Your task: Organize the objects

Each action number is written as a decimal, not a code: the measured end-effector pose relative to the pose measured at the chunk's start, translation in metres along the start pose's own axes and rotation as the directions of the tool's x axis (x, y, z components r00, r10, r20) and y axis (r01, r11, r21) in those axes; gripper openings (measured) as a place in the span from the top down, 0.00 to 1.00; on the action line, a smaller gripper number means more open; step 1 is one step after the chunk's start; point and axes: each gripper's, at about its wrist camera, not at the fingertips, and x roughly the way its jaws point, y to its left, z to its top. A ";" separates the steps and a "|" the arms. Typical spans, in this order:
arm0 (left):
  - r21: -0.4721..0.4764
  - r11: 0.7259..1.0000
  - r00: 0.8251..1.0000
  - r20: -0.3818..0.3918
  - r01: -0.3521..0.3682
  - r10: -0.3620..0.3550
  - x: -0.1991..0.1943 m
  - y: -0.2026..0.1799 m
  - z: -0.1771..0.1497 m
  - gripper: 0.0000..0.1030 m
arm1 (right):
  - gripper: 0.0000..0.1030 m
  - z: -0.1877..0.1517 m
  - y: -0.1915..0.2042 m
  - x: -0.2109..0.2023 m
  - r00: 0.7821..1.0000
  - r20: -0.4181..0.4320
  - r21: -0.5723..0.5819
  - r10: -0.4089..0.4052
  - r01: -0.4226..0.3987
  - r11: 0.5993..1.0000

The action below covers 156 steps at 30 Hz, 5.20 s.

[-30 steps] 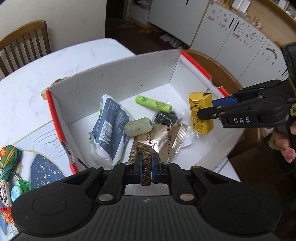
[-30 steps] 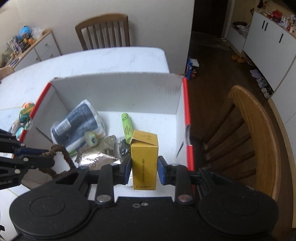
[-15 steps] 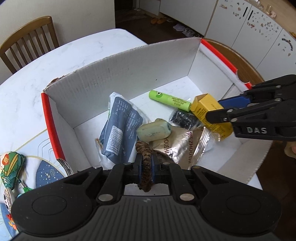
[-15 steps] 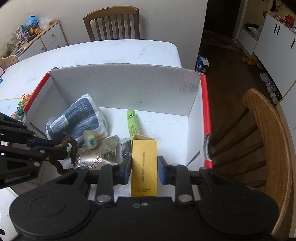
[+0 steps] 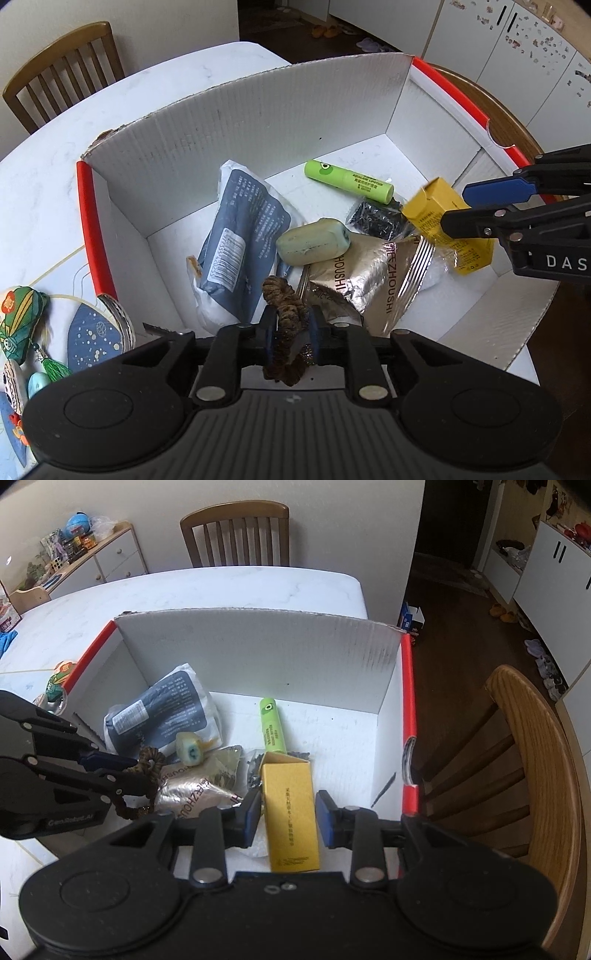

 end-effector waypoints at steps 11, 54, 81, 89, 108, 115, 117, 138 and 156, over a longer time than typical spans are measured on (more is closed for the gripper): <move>0.029 0.999 0.998 0.065 0.013 -0.015 -0.021 -0.011 -0.010 0.47 | 0.59 -0.011 0.001 -0.017 0.998 0.022 0.017 0.052 -0.053 0.998; -0.167 0.985 0.913 0.406 0.041 0.031 -0.174 0.119 -0.127 0.18 | 0.05 0.002 0.138 -0.101 0.961 0.219 -0.041 0.172 -0.167 0.985; -0.259 0.965 0.938 0.342 0.035 0.058 -0.104 0.260 -0.143 0.00 | 0.05 0.104 0.265 0.025 0.986 0.069 -0.039 0.154 -0.151 0.988; -0.230 0.973 0.936 0.346 0.020 0.062 -0.077 0.268 -0.136 0.00 | 0.05 0.124 0.279 0.072 0.988 0.025 -0.036 0.152 -0.151 0.988; -0.290 0.954 0.946 0.324 0.082 0.017 -0.039 0.285 -0.136 0.19 | 0.06 0.133 0.302 0.140 0.986 -0.081 -0.056 0.143 -0.148 0.987; -0.277 0.953 0.948 0.318 0.120 -0.027 -0.035 0.282 -0.136 0.42 | 0.17 0.131 0.305 0.148 0.985 -0.100 -0.074 0.141 -0.149 0.986; -0.275 0.953 0.947 0.320 0.126 -0.033 -0.036 0.281 -0.135 0.45 | 0.19 0.130 0.306 0.150 0.986 -0.100 -0.081 0.136 -0.144 0.986; -0.238 0.960 0.939 0.340 0.147 -0.059 -0.068 0.275 -0.132 0.51 | 0.34 0.124 0.300 0.110 0.992 -0.041 -0.048 0.120 -0.122 0.991; -0.152 0.983 0.915 0.402 0.099 -0.030 -0.152 0.232 -0.148 0.51 | 0.35 0.102 0.285 -0.006 0.989 0.098 -0.098 0.112 -0.102 0.990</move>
